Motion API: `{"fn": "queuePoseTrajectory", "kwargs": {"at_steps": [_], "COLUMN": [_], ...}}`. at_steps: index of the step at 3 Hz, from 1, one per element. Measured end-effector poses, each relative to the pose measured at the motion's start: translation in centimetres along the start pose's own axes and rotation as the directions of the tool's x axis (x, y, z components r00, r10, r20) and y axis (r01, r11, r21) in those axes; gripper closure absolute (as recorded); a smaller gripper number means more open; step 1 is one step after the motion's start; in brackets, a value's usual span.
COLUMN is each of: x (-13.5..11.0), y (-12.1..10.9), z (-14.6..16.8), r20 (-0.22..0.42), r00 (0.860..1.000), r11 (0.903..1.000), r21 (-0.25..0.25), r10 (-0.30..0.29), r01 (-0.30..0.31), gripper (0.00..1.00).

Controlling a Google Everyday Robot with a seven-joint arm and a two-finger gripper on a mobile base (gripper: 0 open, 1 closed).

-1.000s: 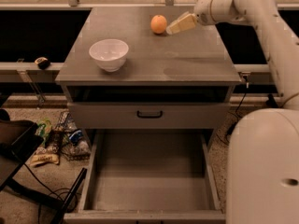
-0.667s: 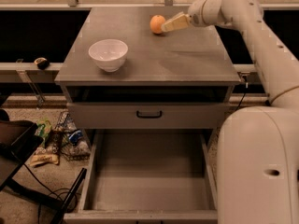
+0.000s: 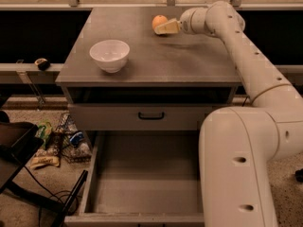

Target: Place orange into middle drawer

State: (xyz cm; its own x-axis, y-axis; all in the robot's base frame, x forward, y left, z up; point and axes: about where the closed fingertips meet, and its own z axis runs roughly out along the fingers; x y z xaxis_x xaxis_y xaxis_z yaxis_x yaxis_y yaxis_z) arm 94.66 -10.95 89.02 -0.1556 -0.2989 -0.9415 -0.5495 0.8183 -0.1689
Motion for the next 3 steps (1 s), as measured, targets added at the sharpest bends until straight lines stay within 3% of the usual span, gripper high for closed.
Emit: {"fn": "queuePoseTrajectory", "kwargs": {"at_steps": [3], "x": [0.8], "y": [3.5], "z": [5.4], "r20": [0.018], "r00": [0.997], "r11": [0.9939], "r21": [-0.077], "r10": [0.08], "r01": [-0.079], "gripper": [0.0]}}
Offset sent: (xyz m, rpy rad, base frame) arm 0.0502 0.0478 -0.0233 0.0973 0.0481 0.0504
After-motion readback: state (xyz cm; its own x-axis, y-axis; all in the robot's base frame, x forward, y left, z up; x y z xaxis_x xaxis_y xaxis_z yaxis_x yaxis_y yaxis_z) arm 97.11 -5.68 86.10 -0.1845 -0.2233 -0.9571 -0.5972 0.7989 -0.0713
